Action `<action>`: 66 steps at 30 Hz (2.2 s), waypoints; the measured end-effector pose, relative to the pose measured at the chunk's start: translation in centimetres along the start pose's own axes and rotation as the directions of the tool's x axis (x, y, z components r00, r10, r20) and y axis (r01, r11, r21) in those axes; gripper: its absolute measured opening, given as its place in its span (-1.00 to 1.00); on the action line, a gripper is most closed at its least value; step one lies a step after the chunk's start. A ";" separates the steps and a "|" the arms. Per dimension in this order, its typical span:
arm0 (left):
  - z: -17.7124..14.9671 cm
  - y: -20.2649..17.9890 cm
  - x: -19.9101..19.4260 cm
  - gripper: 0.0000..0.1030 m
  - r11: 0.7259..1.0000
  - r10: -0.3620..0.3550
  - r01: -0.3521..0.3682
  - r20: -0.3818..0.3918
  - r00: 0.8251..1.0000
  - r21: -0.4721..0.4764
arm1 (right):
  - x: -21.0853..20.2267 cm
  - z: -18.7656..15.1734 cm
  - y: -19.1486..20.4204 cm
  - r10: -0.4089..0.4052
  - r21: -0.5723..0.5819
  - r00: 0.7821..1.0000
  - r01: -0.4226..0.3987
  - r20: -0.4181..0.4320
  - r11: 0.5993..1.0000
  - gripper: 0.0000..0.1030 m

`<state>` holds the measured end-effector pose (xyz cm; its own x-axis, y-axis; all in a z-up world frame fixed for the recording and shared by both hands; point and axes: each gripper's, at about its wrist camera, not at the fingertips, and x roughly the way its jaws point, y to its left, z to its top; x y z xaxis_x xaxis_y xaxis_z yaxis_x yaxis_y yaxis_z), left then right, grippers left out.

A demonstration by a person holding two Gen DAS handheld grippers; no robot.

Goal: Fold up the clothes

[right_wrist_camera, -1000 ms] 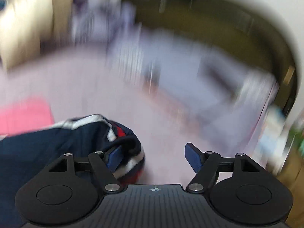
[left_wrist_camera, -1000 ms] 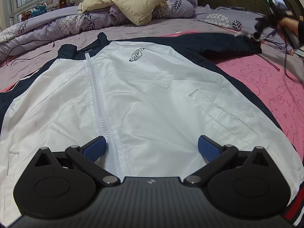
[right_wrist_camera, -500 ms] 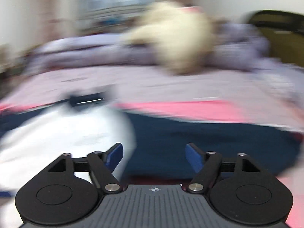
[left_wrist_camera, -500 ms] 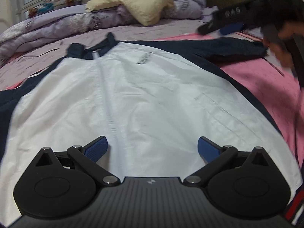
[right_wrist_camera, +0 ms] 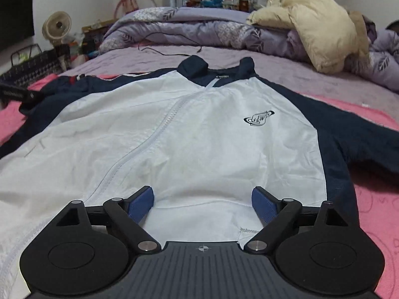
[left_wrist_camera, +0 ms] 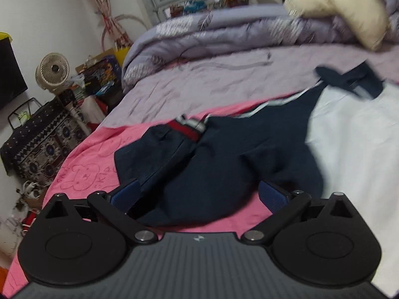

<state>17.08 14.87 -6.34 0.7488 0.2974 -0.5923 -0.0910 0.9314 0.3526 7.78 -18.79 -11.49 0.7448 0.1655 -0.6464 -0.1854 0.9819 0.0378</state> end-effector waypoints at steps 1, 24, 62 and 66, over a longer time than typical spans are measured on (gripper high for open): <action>-0.2 0.1 1.6 0.97 0.999 0.042 -0.042 -0.039 0.998 0.012 | 0.0 -0.1 0.4 -0.009 -0.010 1.000 0.009 0.000 1.000 0.71; -2.5 14.4 5.4 0.87 0.954 0.166 -0.195 -0.139 0.976 -0.227 | 0.1 -0.2 -0.3 -0.030 -0.004 0.999 0.030 -0.011 1.000 0.86; 0.4 17.7 5.5 -0.88 0.923 -0.229 0.205 -0.036 0.973 -0.327 | 0.5 0.1 0.2 -0.058 0.000 0.998 0.058 -0.018 0.998 0.95; 1.2 11.6 8.4 -0.67 0.912 -0.318 0.272 -0.111 0.941 -0.307 | 0.5 0.1 0.2 -0.067 0.003 0.998 0.067 -0.022 0.998 0.98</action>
<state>23.07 27.95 -6.38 0.6609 0.0070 -0.7505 -0.0810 0.9948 -0.0620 8.21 -18.46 -11.74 0.7413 0.0976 -0.6640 -0.1335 0.9910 -0.0033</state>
